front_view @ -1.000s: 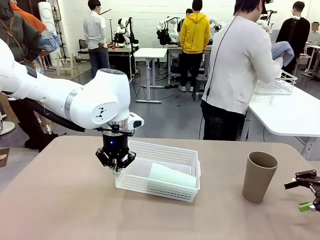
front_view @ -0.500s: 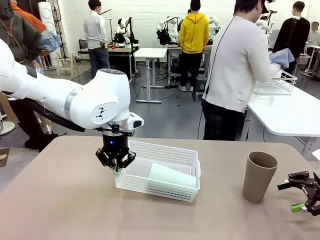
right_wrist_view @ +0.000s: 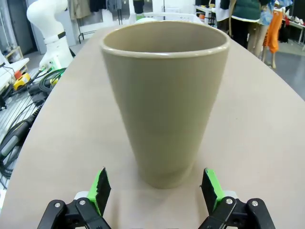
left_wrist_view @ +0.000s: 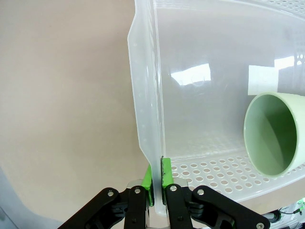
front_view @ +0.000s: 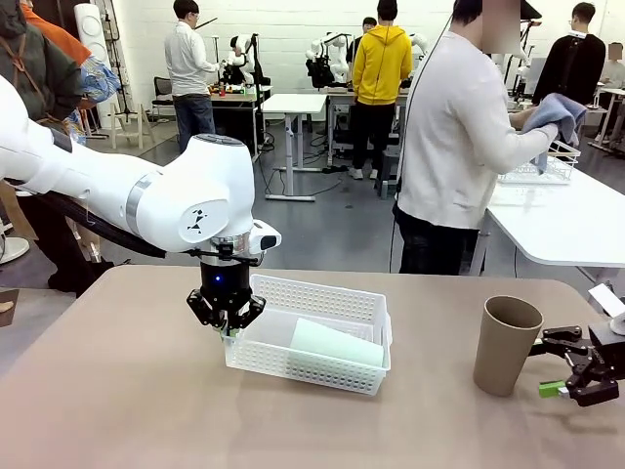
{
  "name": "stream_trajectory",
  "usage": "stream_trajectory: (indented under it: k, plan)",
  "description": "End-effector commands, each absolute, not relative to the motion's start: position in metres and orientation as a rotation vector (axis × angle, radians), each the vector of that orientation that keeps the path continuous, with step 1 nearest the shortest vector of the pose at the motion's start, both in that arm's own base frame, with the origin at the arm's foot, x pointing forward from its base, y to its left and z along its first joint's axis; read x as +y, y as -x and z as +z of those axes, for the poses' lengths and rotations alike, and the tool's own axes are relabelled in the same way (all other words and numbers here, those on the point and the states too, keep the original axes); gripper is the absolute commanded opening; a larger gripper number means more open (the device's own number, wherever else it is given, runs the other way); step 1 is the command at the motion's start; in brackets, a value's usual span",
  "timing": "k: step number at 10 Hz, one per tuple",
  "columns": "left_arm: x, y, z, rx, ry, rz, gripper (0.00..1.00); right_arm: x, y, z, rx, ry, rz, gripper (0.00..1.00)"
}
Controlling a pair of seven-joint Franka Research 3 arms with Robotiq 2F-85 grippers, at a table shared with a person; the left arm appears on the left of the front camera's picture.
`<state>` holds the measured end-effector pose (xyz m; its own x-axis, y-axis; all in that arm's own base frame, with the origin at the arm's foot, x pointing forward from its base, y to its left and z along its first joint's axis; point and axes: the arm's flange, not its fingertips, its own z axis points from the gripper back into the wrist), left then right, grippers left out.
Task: Clean and organize the cups into the basket.
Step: Pick up the Reusable plastic cup from the right side of the table and stack it inside the Organizing basket in the center of the table.
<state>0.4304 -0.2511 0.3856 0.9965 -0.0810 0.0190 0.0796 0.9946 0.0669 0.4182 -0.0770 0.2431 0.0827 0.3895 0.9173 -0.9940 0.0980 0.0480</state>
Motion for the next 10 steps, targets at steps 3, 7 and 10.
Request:
stream_trajectory:
  k: [3, 7, 10]
  plan:
    - [-0.251, -0.431, 0.388, -0.032, -0.077, -0.083, 0.00, -0.053, -0.438, 0.232, -0.925, -0.881, 1.244, 1.00]
    - [-0.251, -0.431, 0.388, -0.032, -0.077, -0.083, 0.00, -0.031, -0.443, 0.233, -0.949, -0.898, 1.246, 1.00]
    - [-0.251, -0.431, 0.388, -0.032, -0.077, -0.083, 0.00, -0.015, -0.449, 0.226, -0.965, -0.888, 1.188, 1.00]
